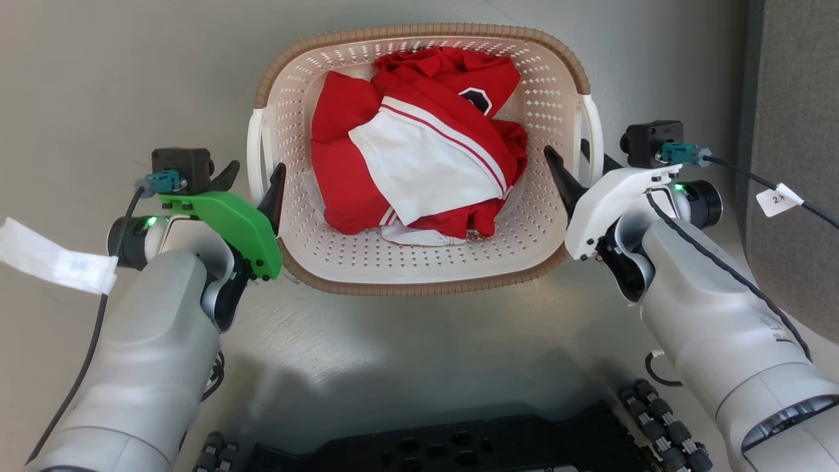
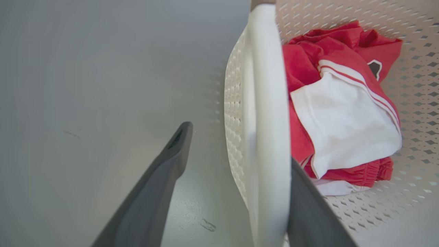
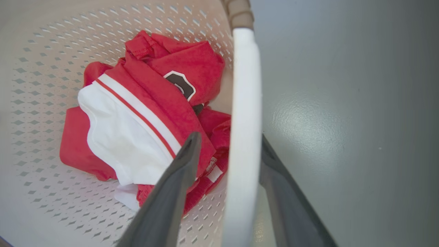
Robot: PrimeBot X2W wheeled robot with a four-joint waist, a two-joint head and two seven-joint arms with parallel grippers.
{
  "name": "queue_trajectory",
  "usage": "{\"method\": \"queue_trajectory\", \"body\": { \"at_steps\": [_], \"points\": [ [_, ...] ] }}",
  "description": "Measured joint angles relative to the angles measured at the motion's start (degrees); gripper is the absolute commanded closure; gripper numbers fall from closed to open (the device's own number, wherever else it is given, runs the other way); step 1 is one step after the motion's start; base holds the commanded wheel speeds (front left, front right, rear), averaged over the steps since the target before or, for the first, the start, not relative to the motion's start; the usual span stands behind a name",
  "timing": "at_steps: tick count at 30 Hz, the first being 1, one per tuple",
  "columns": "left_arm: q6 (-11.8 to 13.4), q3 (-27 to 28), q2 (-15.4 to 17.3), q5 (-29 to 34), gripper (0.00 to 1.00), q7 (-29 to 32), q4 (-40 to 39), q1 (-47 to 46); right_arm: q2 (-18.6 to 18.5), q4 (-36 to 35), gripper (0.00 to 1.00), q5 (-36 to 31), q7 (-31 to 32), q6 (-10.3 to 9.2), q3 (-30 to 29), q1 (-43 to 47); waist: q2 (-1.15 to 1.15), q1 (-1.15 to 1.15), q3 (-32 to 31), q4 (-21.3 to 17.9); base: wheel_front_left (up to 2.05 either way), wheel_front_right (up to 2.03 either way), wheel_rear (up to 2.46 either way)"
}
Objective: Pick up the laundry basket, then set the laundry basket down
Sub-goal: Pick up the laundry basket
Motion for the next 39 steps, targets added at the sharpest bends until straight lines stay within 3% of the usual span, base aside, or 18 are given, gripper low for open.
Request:
{"method": "queue_trajectory", "body": {
  "at_steps": [1, 2, 3, 20, 30, 39],
  "points": [
    [0.0, -0.2, -0.1, -0.1, 0.83, -0.1, 0.3, -0.3, 0.0, 0.2, 0.7, 0.2, 0.0, 0.01, 0.2, -0.1, 0.0, 0.0, 0.0, 0.1, 0.0, 0.0, 0.0],
    [0.0, -0.4, -0.3, -0.3, 1.0, -0.1, 0.5, -0.5, 0.0, 0.3, 0.95, 0.4, -0.1, 0.01, 0.5, -0.3, 0.0, 0.0, 0.0, 0.1, 0.0, 0.0, 0.0],
    [0.0, -0.6, -0.4, -0.6, 1.0, -0.1, 0.7, -0.7, 0.0, 0.5, 1.0, 0.4, -0.3, 0.0, 0.8, -0.5, 0.0, 0.0, 0.0, 0.2, 0.0, 0.0, 0.0],
    [-0.1, -4.4, -1.5, -5.0, 1.0, -1.4, 3.9, -0.7, 0.3, 3.5, 1.0, 2.6, -2.1, -0.01, 4.7, -1.0, 0.0, 0.0, -3.7, 0.2, 0.0, 0.0, 0.0],
    [-0.1, -5.5, -2.4, -9.3, 1.0, -0.6, 5.5, 0.9, 0.3, 5.2, 1.0, 5.8, -1.8, 0.01, 7.0, -0.4, 0.0, 0.0, -11.0, -0.3, 0.0, 0.0, 0.0],
    [-0.1, -7.1, -2.4, -11.7, 1.0, 2.9, 7.7, 3.7, 0.1, 3.9, 1.0, 11.1, 2.8, 0.0, 11.2, 3.5, 0.0, 0.0, -18.1, -0.7, 0.0, 0.0, 0.0]
  ]
}}
